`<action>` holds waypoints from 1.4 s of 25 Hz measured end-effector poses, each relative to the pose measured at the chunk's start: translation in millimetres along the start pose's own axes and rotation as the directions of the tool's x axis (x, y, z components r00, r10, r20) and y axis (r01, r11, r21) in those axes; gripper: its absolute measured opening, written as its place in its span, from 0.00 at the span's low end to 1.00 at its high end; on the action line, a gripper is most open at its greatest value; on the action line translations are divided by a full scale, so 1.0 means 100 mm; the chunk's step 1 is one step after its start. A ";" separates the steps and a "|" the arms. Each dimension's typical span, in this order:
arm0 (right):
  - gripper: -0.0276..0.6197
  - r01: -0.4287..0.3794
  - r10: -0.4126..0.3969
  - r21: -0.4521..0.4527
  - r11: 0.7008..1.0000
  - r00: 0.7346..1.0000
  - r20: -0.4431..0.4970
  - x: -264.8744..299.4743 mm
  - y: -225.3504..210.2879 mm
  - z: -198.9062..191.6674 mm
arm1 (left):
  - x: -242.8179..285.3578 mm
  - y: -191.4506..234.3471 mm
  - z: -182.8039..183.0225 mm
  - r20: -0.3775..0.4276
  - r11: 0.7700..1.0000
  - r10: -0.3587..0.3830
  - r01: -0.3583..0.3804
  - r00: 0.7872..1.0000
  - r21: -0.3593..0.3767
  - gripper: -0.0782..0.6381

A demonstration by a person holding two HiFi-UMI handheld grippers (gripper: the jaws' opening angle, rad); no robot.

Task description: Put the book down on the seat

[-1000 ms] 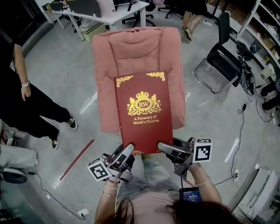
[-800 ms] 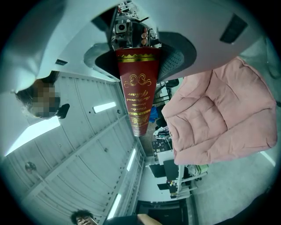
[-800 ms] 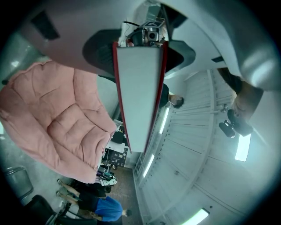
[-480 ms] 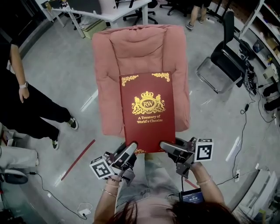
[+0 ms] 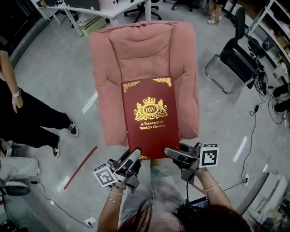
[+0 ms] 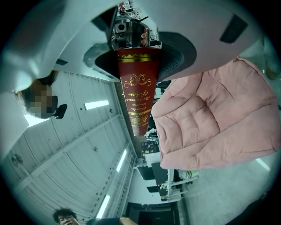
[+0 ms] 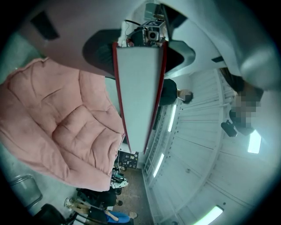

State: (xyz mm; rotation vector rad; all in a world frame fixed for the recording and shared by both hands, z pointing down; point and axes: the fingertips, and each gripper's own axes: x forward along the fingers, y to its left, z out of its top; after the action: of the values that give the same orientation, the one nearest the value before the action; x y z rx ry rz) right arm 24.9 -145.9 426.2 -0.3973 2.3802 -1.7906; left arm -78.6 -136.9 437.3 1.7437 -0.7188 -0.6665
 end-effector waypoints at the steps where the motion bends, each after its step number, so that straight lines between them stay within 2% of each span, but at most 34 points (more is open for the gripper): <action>1: 0.44 0.002 -0.002 0.004 1.000 1.000 0.001 0.02 -0.04 0.01 | 0.01 0.04 0.01 -0.002 1.000 0.005 -0.005 1.000 -0.004 0.47; 18: 0.44 0.051 -0.051 0.074 0.996 0.999 -0.007 0.35 -0.73 0.29 | 0.28 0.74 0.32 -0.026 0.995 0.048 -0.050 0.998 -0.085 0.47; 28: 0.44 0.080 -0.080 0.105 0.991 0.997 -0.012 0.45 -1.19 0.36 | 0.36 1.25 0.31 -0.035 0.987 0.079 -0.084 0.996 -0.139 0.47; 35: 0.44 0.092 -0.091 0.132 0.987 0.996 -0.015 0.48 -1.43 0.32 | 0.36 1.49 0.30 -0.057 0.987 0.108 -0.114 0.993 -0.114 0.47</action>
State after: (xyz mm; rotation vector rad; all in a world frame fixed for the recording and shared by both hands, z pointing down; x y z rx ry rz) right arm 5.2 -225.9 556.4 -0.4894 2.2662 -1.9811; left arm -98.0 -217.6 569.9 1.5953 -0.7220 -0.5753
